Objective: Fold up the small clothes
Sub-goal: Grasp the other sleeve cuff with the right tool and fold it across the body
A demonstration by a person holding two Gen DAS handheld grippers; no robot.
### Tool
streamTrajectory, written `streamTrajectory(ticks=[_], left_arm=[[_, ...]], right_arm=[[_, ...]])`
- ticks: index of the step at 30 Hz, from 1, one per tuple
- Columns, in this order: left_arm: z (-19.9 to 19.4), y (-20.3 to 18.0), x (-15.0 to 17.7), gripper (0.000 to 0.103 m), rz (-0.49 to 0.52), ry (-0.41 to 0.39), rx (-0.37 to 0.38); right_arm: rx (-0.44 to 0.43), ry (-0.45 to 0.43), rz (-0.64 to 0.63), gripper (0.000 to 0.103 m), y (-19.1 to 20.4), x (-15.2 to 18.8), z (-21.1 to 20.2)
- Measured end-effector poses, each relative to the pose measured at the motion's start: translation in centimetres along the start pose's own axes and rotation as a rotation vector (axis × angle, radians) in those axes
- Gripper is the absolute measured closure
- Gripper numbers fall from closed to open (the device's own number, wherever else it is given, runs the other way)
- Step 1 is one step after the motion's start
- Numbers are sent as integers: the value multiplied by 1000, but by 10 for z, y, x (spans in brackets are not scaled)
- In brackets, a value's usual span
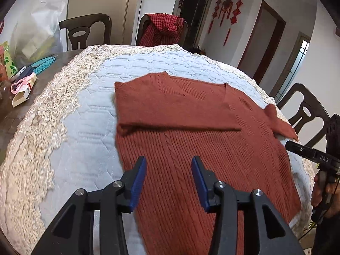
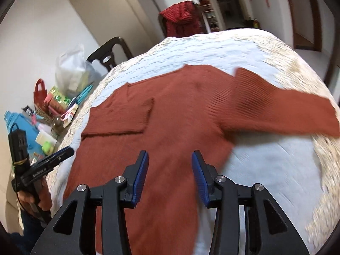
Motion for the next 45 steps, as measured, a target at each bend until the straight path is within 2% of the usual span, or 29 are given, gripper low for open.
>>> streamTrajectory(ticks=[8, 15, 17, 25, 29, 32, 33, 35, 36, 41, 45], left_arm=[[-1, -17, 2, 52, 16, -7, 0], [7, -41, -3, 49, 53, -22, 10], [12, -45, -2, 49, 65, -20, 14], [36, -40, 14, 49, 48, 31, -15], [34, -39, 15, 49, 46, 16, -8], [34, -36, 16, 49, 27, 11, 3], [34, -35, 15, 49, 23, 10, 6], [34, -34, 16, 49, 16, 8, 13], [34, -34, 16, 48, 13, 7, 16], [33, -31, 16, 48, -5, 6, 35], [33, -30, 15, 48, -13, 4, 42]], right_arm=[[61, -49, 114, 60, -44, 2, -18], [81, -52, 230, 60, -76, 0, -10], [57, -68, 275, 60, -87, -4, -10], [26, -149, 453, 60, -123, -21, -7], [87, -200, 493, 60, -131, -27, -10], [101, -226, 523, 60, -139, -32, -10], [109, -231, 527, 63, -141, -34, -10], [140, -233, 529, 81, -145, -39, -10], [147, -237, 528, 83, -144, -42, -10], [144, -286, 397, 85, -110, -67, -21], [71, -291, 208, 85, -47, -86, -21]])
Point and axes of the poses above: each gripper's, at about its wrist camera, not at the fingertips, and z roughly the way its jaws point, y to its left, x to its underside, the point moved 3 cm from there along z, roughly the way its jaws point, and after that the axes turned 4 degrees about -y, right-handed, at the moved point
